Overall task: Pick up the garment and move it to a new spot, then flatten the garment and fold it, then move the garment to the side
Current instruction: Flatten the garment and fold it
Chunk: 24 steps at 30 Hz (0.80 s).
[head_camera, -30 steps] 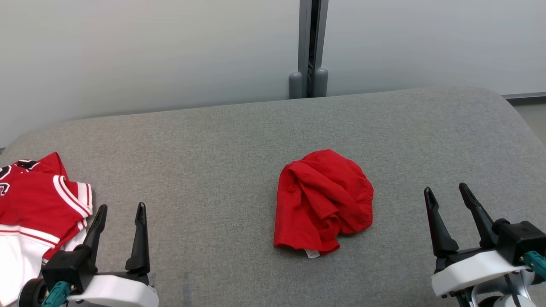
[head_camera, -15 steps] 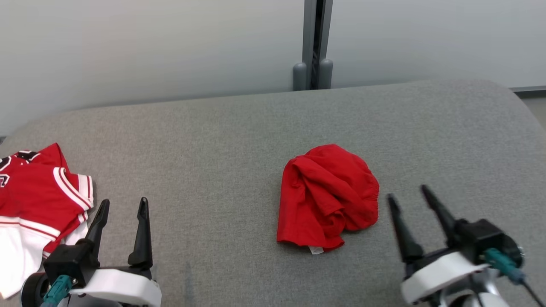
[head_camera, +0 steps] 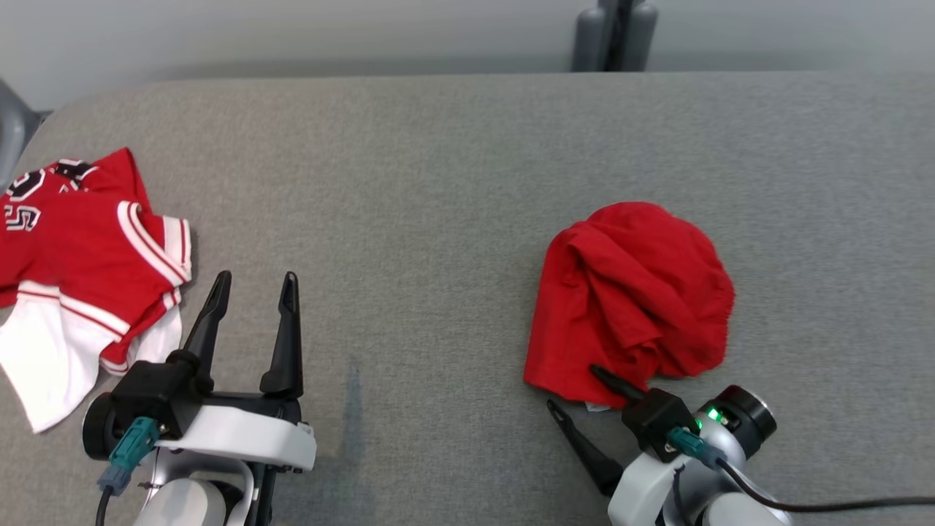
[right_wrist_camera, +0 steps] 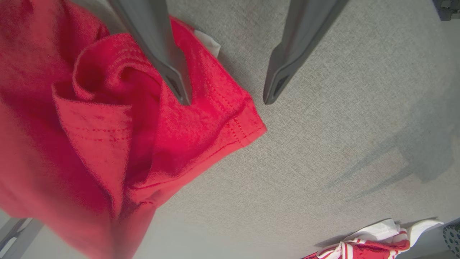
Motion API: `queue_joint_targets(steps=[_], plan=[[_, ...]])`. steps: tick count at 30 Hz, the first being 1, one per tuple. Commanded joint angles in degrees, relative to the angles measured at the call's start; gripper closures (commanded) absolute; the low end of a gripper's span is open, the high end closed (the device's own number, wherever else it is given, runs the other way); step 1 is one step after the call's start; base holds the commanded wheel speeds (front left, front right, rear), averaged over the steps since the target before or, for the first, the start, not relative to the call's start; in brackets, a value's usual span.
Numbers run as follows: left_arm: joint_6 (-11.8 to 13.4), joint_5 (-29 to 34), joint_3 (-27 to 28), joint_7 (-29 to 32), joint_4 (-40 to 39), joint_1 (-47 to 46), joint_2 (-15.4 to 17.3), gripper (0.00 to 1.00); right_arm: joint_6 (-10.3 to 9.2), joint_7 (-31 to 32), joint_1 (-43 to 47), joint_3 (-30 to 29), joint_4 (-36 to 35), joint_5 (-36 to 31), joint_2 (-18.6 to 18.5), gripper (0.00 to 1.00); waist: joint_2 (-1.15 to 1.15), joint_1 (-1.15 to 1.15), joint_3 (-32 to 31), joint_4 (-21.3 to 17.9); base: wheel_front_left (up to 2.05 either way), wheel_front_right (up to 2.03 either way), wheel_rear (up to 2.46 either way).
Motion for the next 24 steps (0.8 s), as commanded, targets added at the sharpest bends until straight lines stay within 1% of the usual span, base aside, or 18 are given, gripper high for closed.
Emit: queue_joint_targets(steps=[1,4,5,6,10,13,18,24], plan=[[-0.49,0.08,-0.1,-0.65,0.72,-1.47,-0.2,0.0,-0.04,-0.04,-1.64,-0.04,1.38,-1.38,-0.31,0.0,0.0,0.0,2.43,2.18,0.0,0.0,0.0],[-1.21,-0.19,-0.49,-1.39,2.28,-3.01,-1.15,0.0,-0.04,-0.16,-3.35,-0.56,4.13,-2.96,0.15,0.0,0.0,0.0,3.55,3.04,0.0,0.0,0.0],[-1.32,-0.28,-0.6,-1.69,2.76,-3.4,-1.31,0.0,-0.04,-0.26,-3.99,-0.91,4.8,-3.43,0.34,0.6,0.0,0.0,3.82,3.24,0.0,0.0,0.0],[-1.57,-0.3,-0.63,-1.93,3.27,-3.79,-1.44,0.0,-0.04,-0.48,-4.46,-1.35,5.24,-3.34,0.65,1.0,0.0,0.0,4.03,3.39,0.0,0.0,0.0],[-2.06,-0.47,-0.56,-2.91,4.81,-4.62,-2.0,0.0,-0.04,-1.89,-5.59,-2.07,5.42,-2.96,1.09,1.0,0.0,0.0,4.24,3.28,0.0,0.0,0.0],[-2.21,-0.68,-0.2,-3.38,5.73,-4.74,-1.92,0.0,-0.04,-3.34,-6.71,-2.65,3.67,-2.03,1.54,1.0,0.0,0.0,4.08,2.57,0.0,0.0,0.0],[-2.6,-0.78,0.1,-3.81,6.55,-5.27,-1.59,0.0,-0.04,-5.55,-9.48,-2.8,-1.58,0.22,2.09,1.0,0.0,0.0,3.68,1.3,0.0,0.0,0.0],[-2.72,-1.07,0.61,-4.12,7.01,-5.55,-1.19,0.0,-0.04,-6.08,-17.33,0.38,-8.53,2.62,3.42,1.0,0.0,0.0,3.2,-0.32,0.0,0.0,0.0]])
